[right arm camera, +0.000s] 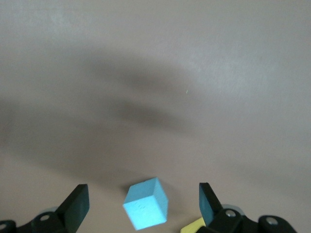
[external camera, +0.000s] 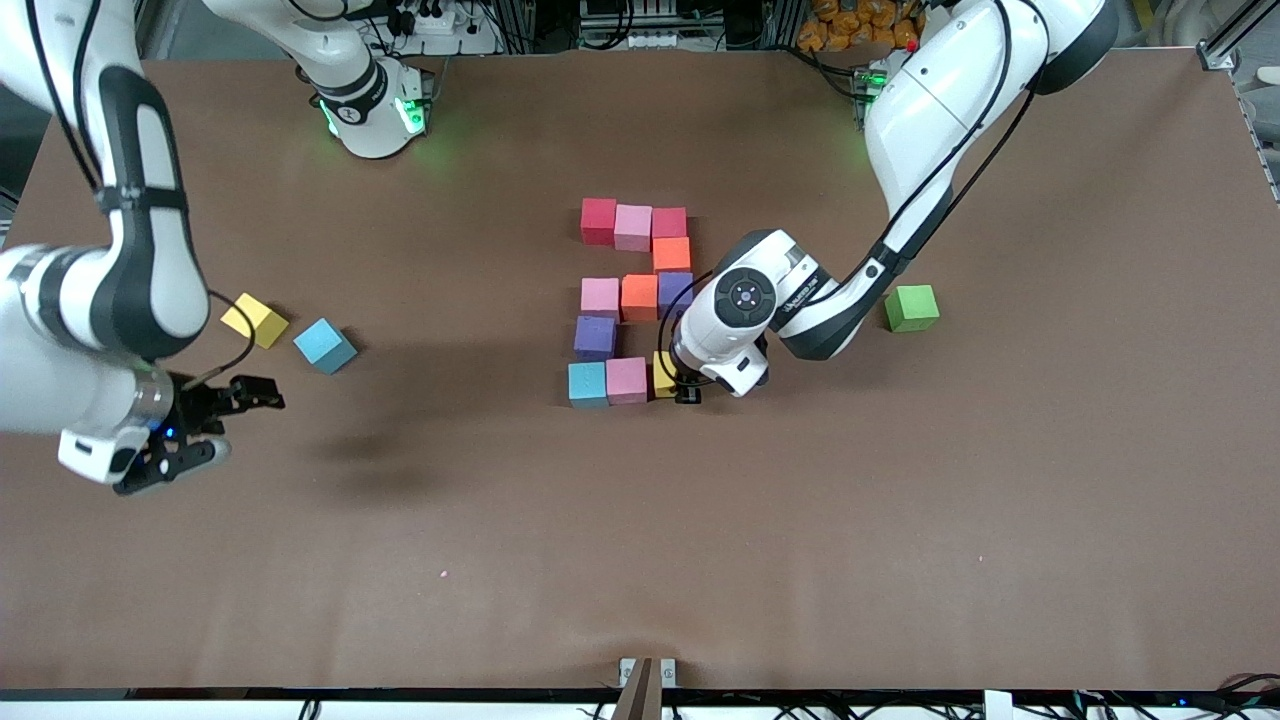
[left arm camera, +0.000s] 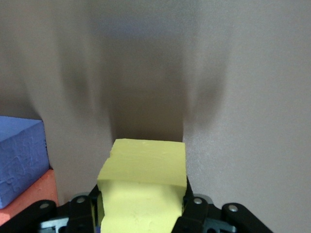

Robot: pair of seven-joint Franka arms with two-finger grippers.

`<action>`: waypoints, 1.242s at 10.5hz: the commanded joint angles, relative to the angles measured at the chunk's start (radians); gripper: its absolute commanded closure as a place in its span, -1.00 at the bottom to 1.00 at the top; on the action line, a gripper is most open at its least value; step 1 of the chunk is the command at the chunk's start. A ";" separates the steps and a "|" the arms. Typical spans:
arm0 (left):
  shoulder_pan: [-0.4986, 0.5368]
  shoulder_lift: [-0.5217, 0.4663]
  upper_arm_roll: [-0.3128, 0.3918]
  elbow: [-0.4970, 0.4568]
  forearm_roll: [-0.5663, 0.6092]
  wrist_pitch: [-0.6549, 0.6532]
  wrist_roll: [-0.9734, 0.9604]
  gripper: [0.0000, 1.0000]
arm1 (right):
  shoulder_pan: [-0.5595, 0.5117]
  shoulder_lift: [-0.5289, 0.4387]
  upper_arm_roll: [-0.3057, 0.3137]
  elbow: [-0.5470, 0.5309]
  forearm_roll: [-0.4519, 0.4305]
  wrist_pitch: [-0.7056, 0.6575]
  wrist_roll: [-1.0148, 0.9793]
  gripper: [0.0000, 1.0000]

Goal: Form number 2 with 11 blocks

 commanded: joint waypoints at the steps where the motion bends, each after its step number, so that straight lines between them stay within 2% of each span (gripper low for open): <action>1: -0.012 0.007 0.010 0.013 -0.010 0.010 -0.007 0.27 | -0.010 -0.188 0.065 -0.191 -0.069 0.045 0.127 -1.00; 3: -0.013 0.008 0.010 0.026 -0.010 0.010 -0.005 0.27 | -0.057 -0.296 0.079 -0.293 -0.081 0.091 0.129 -1.00; 6: -0.013 0.015 0.010 0.028 -0.009 0.010 -0.003 0.27 | -0.100 -0.365 0.074 -0.279 -0.097 0.079 0.133 -1.00; 9: -0.013 0.015 0.010 0.028 -0.010 0.010 -0.006 0.27 | -0.183 -0.353 0.083 -0.162 -0.094 -0.021 0.136 -1.00; 10: -0.015 0.015 0.010 0.028 -0.009 0.010 -0.006 0.27 | -0.188 -0.358 0.083 -0.133 -0.095 -0.045 0.141 -1.00; 13: -0.023 0.021 0.010 0.030 -0.010 0.010 -0.006 0.27 | -0.169 -0.355 0.083 0.029 -0.098 -0.237 0.243 -1.00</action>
